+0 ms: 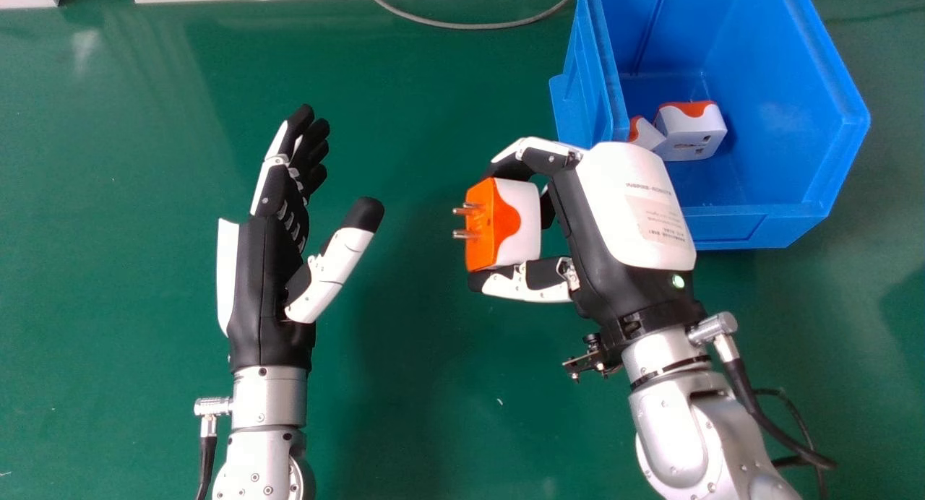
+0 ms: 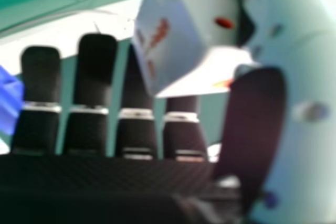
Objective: Pick all objects and put in blue box
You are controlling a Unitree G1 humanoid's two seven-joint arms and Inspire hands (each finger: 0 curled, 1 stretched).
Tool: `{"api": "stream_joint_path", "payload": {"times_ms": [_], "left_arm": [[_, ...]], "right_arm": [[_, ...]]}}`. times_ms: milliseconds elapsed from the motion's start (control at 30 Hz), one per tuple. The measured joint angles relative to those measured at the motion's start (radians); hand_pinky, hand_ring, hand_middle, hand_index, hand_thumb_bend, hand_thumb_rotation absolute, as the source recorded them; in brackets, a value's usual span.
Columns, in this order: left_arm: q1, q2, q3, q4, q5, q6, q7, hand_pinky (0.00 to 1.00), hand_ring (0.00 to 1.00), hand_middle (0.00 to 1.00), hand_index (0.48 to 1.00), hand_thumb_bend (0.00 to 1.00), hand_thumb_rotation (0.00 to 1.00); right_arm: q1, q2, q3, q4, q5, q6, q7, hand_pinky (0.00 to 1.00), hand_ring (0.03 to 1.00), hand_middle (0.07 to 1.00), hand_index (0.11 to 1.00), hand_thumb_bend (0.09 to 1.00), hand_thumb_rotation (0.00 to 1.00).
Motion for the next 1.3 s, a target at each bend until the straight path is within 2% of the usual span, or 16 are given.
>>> {"api": "stream_joint_path", "payload": {"times_ms": [133,300,500,700,867,1000,1300], "left_arm": [[0.003,-0.001,0.000,0.000,0.002,-0.001,-0.003,0.93,0.91,0.90,0.901,0.90,0.61],[0.011,-0.001,-0.001,-0.004,-0.005,0.000,-0.011,0.93,0.91,0.90,0.904,0.90,0.61],[0.019,-0.001,-0.001,-0.009,-0.005,0.000,-0.011,0.93,0.91,0.91,0.906,0.90,0.61],[0.019,-0.002,-0.001,-0.009,-0.008,0.001,-0.014,0.93,0.92,0.91,0.908,0.90,0.61],[0.019,-0.002,-0.001,-0.009,-0.004,0.001,-0.009,0.93,0.92,0.91,0.908,0.90,0.61],[0.019,-0.002,-0.001,-0.009,-0.005,0.001,-0.010,0.93,0.92,0.91,0.908,0.90,0.61],[0.019,-0.004,-0.001,-0.011,-0.009,0.001,-0.015,0.93,0.92,0.91,0.909,0.90,0.61]], "right_arm": [[0.015,0.013,-0.012,-0.005,0.004,-0.012,-0.044,0.31,0.384,0.502,0.555,0.497,0.00],[0.028,0.025,-0.029,-0.012,0.013,-0.044,-0.102,0.29,0.381,0.498,0.561,0.490,0.00],[0.039,0.036,-0.039,-0.012,0.023,-0.073,-0.163,0.29,0.382,0.500,0.563,0.488,0.00],[0.039,0.055,-0.044,-0.002,0.028,-0.101,-0.221,0.28,0.383,0.503,0.564,0.487,0.00],[0.039,0.055,-0.051,0.019,0.026,-0.114,-0.254,0.28,0.377,0.492,0.565,0.486,0.00],[0.038,0.054,-0.066,0.027,0.027,-0.134,-0.293,0.28,0.377,0.492,0.565,0.485,0.00],[0.021,0.074,-0.092,0.098,0.028,-0.226,-0.464,0.28,0.383,0.504,0.554,0.486,0.00]]}}
